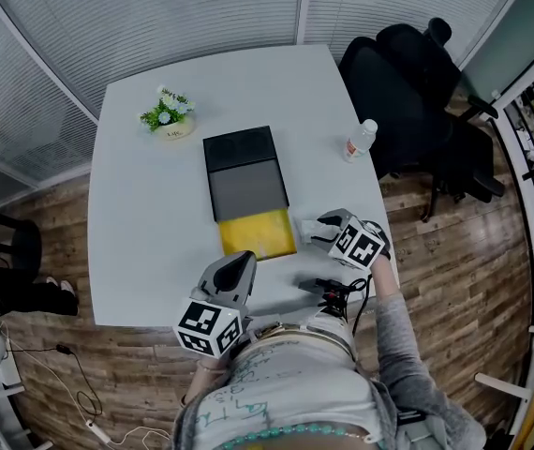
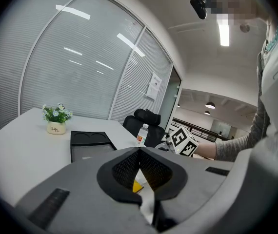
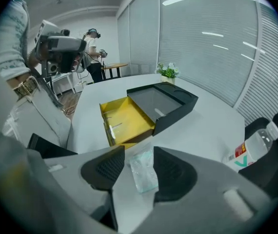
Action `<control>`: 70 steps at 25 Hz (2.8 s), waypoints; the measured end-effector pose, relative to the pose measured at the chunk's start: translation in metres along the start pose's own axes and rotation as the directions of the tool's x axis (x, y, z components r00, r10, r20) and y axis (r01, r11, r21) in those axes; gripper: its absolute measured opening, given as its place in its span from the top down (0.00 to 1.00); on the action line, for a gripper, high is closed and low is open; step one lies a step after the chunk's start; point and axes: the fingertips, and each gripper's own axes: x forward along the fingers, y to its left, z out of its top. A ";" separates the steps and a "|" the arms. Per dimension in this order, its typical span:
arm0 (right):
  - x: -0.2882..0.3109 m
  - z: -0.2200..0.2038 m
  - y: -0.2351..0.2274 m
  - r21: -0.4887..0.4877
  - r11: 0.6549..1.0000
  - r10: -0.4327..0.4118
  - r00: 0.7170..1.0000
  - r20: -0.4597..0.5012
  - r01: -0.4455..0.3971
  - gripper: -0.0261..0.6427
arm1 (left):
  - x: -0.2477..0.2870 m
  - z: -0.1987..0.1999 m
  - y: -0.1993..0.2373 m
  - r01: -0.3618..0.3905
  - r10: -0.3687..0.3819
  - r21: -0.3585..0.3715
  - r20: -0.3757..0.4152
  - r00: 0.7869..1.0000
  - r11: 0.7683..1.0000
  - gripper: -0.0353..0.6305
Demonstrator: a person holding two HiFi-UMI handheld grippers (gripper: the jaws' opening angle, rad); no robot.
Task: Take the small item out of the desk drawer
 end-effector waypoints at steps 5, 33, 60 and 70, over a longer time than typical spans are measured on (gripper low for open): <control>-0.013 0.025 0.014 -0.052 0.999 0.005 0.999 0.050 -0.002 0.82 | 0.001 0.001 0.001 0.006 -0.006 0.001 0.001 1.000 1.000 0.95; -0.110 0.180 0.079 -0.085 0.995 0.022 0.710 0.704 0.054 0.96 | 0.009 0.037 -0.005 -0.004 -0.010 0.091 0.147 0.989 0.996 0.95; -0.129 0.201 0.081 -0.052 0.995 -0.015 0.655 0.756 0.083 0.96 | 0.007 0.051 -0.005 -0.044 0.015 0.129 0.216 0.976 0.991 0.95; -0.128 0.200 0.082 -0.059 0.996 0.002 0.660 0.751 0.064 0.96 | 0.008 0.051 -0.004 -0.046 0.019 0.123 0.212 0.977 0.991 0.95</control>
